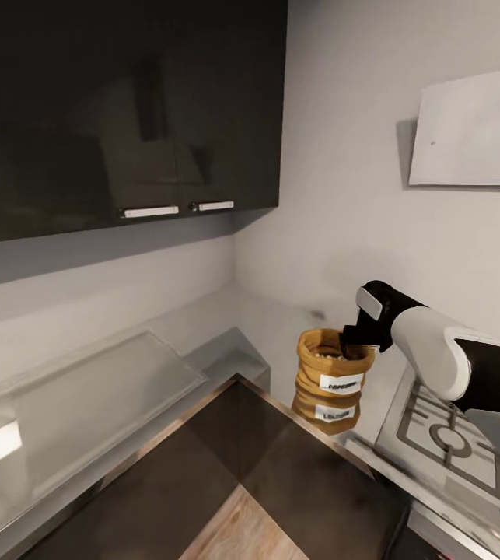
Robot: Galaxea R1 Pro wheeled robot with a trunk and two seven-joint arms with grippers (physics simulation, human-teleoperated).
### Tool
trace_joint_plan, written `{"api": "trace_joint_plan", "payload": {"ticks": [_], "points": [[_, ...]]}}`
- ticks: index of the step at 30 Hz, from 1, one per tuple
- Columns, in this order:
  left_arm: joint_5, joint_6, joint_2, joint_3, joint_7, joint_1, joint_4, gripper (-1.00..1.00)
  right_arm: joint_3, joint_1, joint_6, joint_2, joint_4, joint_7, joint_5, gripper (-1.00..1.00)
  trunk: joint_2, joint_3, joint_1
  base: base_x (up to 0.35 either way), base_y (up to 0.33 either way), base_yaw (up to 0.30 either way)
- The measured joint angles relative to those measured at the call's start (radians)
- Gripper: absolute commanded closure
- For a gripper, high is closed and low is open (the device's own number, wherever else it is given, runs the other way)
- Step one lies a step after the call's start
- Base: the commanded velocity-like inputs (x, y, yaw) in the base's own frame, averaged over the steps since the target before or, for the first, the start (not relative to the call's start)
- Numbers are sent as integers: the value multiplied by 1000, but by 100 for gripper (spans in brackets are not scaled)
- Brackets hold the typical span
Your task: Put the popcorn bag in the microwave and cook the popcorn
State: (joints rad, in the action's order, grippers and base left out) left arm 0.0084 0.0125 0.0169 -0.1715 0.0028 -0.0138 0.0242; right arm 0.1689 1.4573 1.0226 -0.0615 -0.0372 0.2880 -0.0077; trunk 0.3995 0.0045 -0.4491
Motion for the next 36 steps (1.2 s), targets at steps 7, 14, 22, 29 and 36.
{"api": "trace_joint_plan", "payload": {"ticks": [7, 14, 22, 29, 36], "points": [[0, 0, 0, 0, 0, -1, 0, -100, -1, 0, 0, -5, 0, 0, 0, -100, 0, 0, 0, 282, -53, -84], [0, 0, 0, 0, 0, 0, 0, -100, -1, 0, 1, -5, 0, 0, 0, -100, 0, 0, -1, 21, -13, -162], [0, 0, 0, 0, 0, 0, 0, -100, 0, 0, 1, -6, 0, 0, 0, -100, 0, -5, -1, 0, 0, -3], [0, 0, 0, 0, 0, 0, 0, -100, 1, 0, 1, -33, 0, 0, 0, -100, 0, -11, -1, 0, 0, 0], [0, 0, 0, 0, 0, 0, 0, -100, 27, 0, 2, -38, 36, 0, -2, -100, 0, -11, -1, 0, 0, 0]]}}
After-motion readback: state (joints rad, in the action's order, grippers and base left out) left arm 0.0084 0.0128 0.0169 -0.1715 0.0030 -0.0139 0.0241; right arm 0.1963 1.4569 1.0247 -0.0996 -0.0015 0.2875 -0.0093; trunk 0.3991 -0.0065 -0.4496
